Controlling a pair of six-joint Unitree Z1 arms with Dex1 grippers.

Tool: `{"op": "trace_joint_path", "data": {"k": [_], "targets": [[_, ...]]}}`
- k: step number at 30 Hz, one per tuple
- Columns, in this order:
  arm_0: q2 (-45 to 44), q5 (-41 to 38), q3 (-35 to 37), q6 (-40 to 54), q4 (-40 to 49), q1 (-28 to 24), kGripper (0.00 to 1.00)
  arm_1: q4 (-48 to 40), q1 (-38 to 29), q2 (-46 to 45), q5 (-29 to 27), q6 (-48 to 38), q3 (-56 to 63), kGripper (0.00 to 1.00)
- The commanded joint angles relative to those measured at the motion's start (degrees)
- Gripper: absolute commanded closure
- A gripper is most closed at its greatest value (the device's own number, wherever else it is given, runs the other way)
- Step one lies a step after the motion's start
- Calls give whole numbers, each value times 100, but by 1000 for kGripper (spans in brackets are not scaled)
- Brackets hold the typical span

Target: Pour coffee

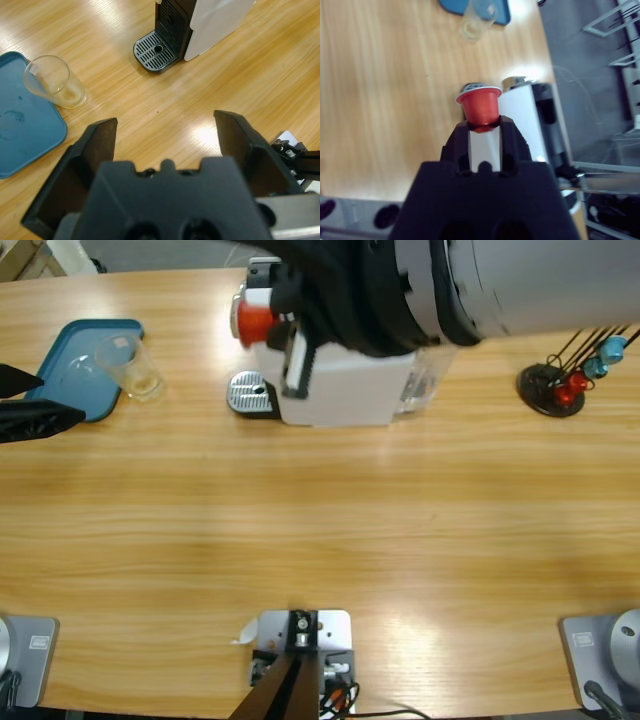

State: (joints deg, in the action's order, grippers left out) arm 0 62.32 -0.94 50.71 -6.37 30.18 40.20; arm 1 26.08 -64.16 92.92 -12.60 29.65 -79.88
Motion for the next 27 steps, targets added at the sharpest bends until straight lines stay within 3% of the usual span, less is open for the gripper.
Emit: {"op": "trace_joint_path", "data": {"k": [1, 12, 27], "targets": [[-126, -73, -221, 75, -30, 86, 188, -174, 521, 267, -121, 324, -305, 888], [-85, -64, -260, 75, -70, 111, 188, -218, 1106, 590, 641, 454, -406, 888], [-27, -37, -272, 75, -109, 111, 188, -218, 1412, 1170, 977, 577, -808, 888]]}}
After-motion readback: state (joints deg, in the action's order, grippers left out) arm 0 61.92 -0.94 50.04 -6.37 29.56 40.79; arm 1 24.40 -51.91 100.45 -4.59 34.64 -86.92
